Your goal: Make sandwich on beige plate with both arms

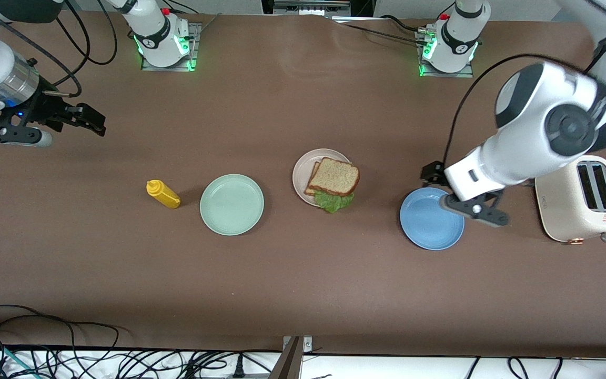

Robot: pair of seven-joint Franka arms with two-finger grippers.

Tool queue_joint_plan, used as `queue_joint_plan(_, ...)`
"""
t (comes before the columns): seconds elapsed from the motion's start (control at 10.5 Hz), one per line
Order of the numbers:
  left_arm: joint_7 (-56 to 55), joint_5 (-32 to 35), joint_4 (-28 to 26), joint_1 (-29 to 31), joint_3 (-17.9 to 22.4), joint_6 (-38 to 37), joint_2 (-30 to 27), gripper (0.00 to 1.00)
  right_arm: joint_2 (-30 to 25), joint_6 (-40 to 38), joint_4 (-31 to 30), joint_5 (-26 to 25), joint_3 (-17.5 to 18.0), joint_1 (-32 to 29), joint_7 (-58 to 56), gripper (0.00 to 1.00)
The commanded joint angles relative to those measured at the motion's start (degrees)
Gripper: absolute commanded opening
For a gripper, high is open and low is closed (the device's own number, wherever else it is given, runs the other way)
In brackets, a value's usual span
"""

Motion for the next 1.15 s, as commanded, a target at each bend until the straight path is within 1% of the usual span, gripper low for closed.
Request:
queue_joint_plan(0.0, -0.1, 0.9, -4.8, -7.8, 13.3, -0.1, -9.6, 1.0, -1.5, -0.8, -0.1, -0.6, -0.1, 0.1, 0.9, 1.0)
queue_joint_plan(0.1, 0.6, 0.8, -6.9, -8.7, 15.6, 0.0, -12.5, 1.0, -1.3, -0.7, 0.7, -0.6, -0.1, 0.1, 0.9, 1.0)
queue_joint_plan(0.19, 0.6, 0.8, -9.2, -10.4, 18.6, 0.0, -15.6, 1.0, -0.9, -0.7, 1.9, -0.6, -0.1, 0.1, 0.6, 1.0)
queue_joint_plan(0.29, 0.9, -1.0, -10.4, -12.2, 22.2, -0.1, -17.2, 1.0, -0.6, -0.7, 2.1, -0.7, -0.1, -0.1, 0.3, 1.0)
queue_joint_plan(0.38, 1.6, -4.7, -11.6, -11.3, 22.5, -0.3, -18.0, 1.0, -0.6, -0.7, 2.1, -0.6, -0.1, -0.1, -0.1, 1.0)
queue_joint_plan(0.48, 2.2, -5.7, -11.6, -10.3, 22.5, -1.1, -18.8, 1.0, -0.6, -0.7, 2.1, -0.6, -0.3, -0.2, -0.1, 1.0)
queue_joint_plan(0.76, 2.0, -5.3, -11.4, -10.0, 22.5, -3.5, -20.0, 1.0, -0.6, -0.8, 2.4, -0.7, -0.5, -0.1, 0.0, 1.0)
queue_joint_plan(1.05, 1.7, -5.4, -11.4, -9.9, 22.5, -4.1, -20.2, 1.0, -0.6, -1.3, 2.4, -0.8, -0.5, -0.1, 0.1, 1.0)
